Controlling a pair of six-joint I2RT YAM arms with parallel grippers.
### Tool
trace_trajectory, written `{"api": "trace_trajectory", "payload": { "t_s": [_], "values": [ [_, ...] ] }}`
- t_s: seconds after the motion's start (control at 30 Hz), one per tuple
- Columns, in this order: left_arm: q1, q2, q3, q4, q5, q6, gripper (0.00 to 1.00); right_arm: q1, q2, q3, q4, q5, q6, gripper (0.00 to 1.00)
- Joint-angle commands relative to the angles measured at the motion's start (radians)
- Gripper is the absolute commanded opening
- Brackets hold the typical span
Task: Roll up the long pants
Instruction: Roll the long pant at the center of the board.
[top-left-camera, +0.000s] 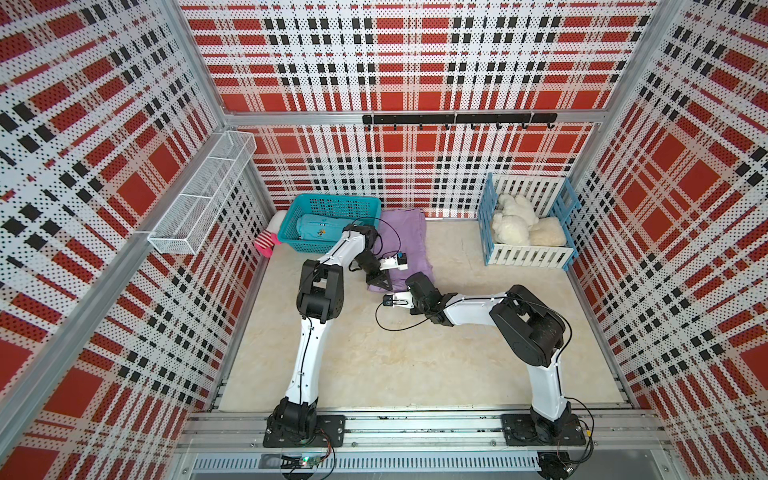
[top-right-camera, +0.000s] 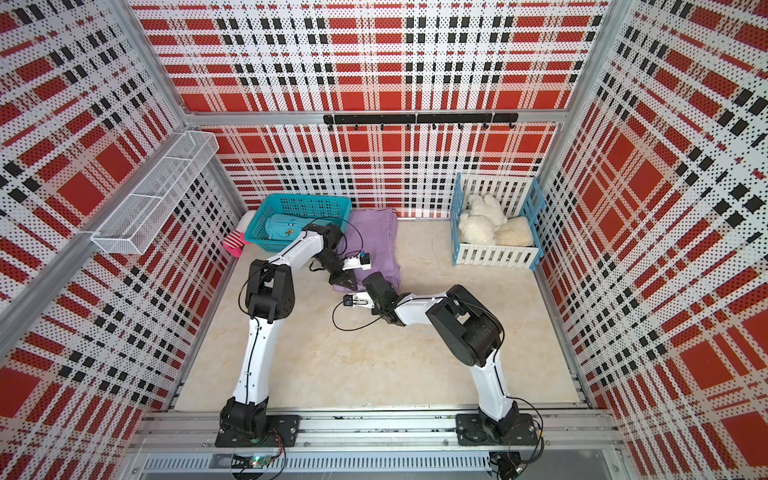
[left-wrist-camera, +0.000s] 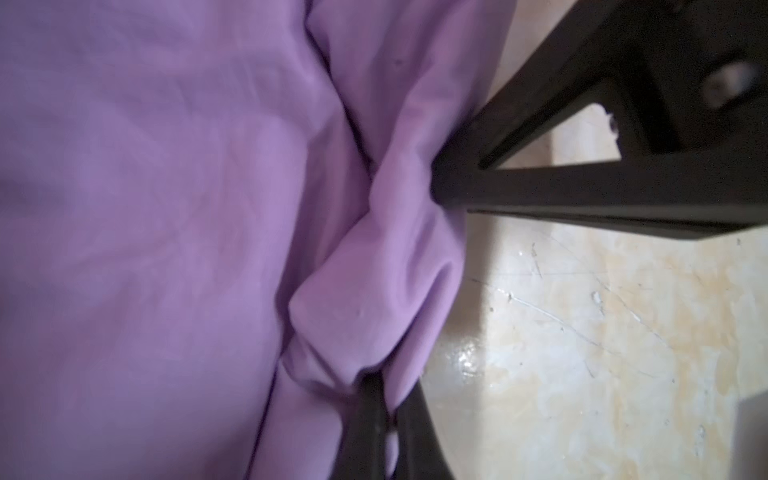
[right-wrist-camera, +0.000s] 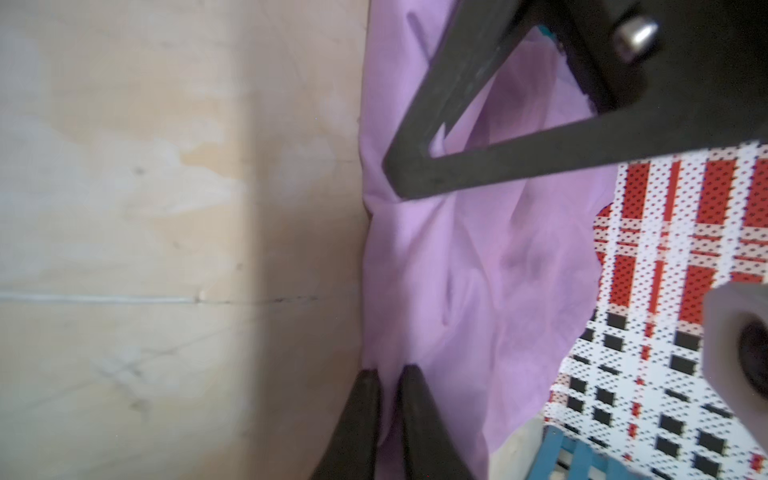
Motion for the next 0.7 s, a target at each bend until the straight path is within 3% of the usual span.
{"api": "trace_trajectory", "payload": {
  "t_s": [0.0, 0.17, 0.23, 0.27, 0.4, 0.6, 0.67],
  "values": [
    [0.036, 0.015, -0.066, 0.016, -0.07, 0.017, 0.0, -0.007, 0.049, 0.011, -0.047, -0.009, -0.003, 0.0],
    [0.055, -0.058, -0.18, 0.031, -0.085, 0.031, 0.24, -0.008, 0.05, -0.004, -0.054, -0.019, 0.012, 0.0],
    [0.066, -0.096, -0.231, 0.047, -0.098, 0.03, 0.56, -0.007, 0.047, -0.013, -0.06, -0.026, 0.022, 0.0],
    [0.074, -0.116, -0.26, 0.058, -0.106, 0.025, 0.96, -0.008, 0.044, -0.019, -0.062, -0.028, 0.028, 0.0],
    [0.093, -0.203, -0.356, 0.106, -0.142, 0.009, 0.99, -0.008, 0.026, -0.042, -0.064, -0.04, 0.046, 0.0],
    [0.128, -0.382, -0.523, 0.259, -0.266, -0.116, 0.99, -0.014, -0.006, -0.041, -0.13, -0.079, 0.066, 0.0],
    [0.138, -0.452, -0.593, 0.319, -0.313, -0.152, 0.99, -0.025, -0.02, -0.012, -0.19, -0.15, 0.09, 0.0]
  ]
}}
